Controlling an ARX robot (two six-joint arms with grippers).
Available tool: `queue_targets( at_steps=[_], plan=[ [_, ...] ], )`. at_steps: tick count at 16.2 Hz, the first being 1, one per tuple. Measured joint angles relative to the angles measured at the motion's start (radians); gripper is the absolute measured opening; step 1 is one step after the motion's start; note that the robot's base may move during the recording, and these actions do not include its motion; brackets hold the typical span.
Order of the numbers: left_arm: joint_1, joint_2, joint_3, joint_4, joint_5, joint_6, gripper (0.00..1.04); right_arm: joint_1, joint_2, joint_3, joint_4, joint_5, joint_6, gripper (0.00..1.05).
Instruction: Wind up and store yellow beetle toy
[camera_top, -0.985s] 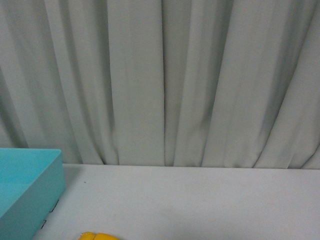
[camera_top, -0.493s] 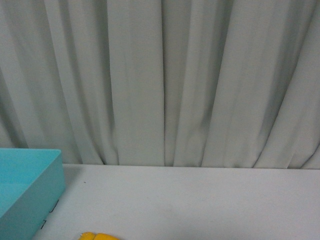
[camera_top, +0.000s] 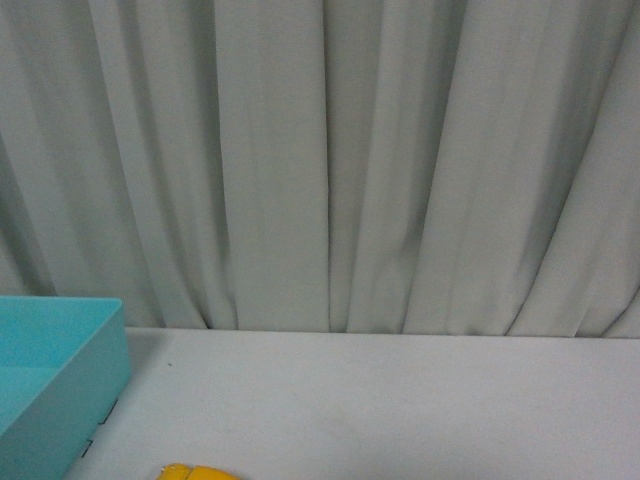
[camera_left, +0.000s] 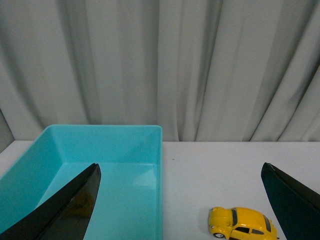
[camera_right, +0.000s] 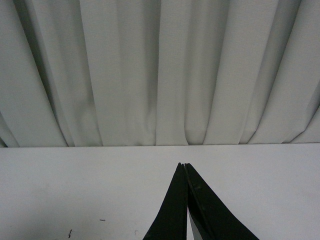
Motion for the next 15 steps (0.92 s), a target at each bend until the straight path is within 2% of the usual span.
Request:
queue_targets(
  at_steps=[1, 2, 6, 10, 11, 12, 13, 15],
  plan=[
    [0.0, 0.0, 0.0, 0.0, 0.0, 0.0, 0.98, 0.0, -0.038, 0.001, -0.058, 0.0, 0.0, 0.02],
    [0.0, 0.0, 0.0, 0.0, -0.001, 0.0, 0.98, 0.0, -0.132, 0.001, -0.186, 0.0, 0.0, 0.02],
    [0.0, 0.0, 0.0, 0.0, 0.0, 0.0, 0.98, 0.0, -0.174, 0.001, -0.182, 0.001, 0.0, 0.03],
    [0.0, 0.0, 0.0, 0.0, 0.0, 0.0, 0.98, 0.0, -0.174, 0.001, -0.182, 0.0, 0.0, 0.48],
    [-0.041, 0.097, 0.087, -0.232, -0.113, -0.127, 0.98, 0.0, -0.174, 0.001, -0.183, 0.002, 0.001, 0.71],
    [-0.011, 0.384, 0.404, -0.296, -0.205, -0.415, 0.98, 0.0, -0.174, 0.001, -0.183, -0.001, 0.001, 1.0],
    [-0.014, 0.481, 0.51, -0.187, -0.206, -0.397, 0.98, 0.0, -0.174, 0.001, -0.183, 0.0, 0.001, 0.97],
    [-0.032, 0.823, 0.656, 0.003, -0.157, -0.245, 0.98, 0.0, -0.173, 0.001, -0.182, 0.0, 0.001, 0.98]
  ],
)
